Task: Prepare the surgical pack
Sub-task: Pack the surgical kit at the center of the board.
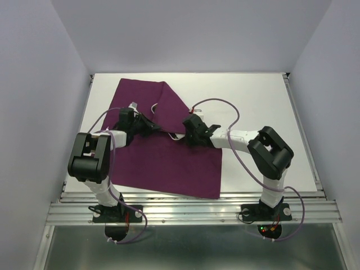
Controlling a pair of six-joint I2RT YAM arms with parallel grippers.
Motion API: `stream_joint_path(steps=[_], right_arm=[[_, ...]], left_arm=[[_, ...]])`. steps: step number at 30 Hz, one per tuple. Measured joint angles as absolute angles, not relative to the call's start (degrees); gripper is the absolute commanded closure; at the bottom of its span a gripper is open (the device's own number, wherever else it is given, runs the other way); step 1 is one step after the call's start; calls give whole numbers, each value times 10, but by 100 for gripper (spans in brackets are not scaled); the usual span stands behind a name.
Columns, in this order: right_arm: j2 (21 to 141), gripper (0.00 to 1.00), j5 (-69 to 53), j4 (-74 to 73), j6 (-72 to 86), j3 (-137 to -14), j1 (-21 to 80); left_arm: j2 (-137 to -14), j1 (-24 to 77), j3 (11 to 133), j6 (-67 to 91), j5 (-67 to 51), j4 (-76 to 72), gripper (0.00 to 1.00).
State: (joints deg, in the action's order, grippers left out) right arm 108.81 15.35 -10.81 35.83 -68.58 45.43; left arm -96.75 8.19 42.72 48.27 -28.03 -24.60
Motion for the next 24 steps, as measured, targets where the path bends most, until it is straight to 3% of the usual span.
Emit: stream_joint_path(steps=[13, 24], right_arm=[[898, 67, 159, -113, 353, -627, 454], [894, 64, 183, -133, 342, -630, 451]], left_arm=[[-977, 80, 422, 483, -279, -248, 100], [-994, 78, 417, 483, -277, -258, 100]])
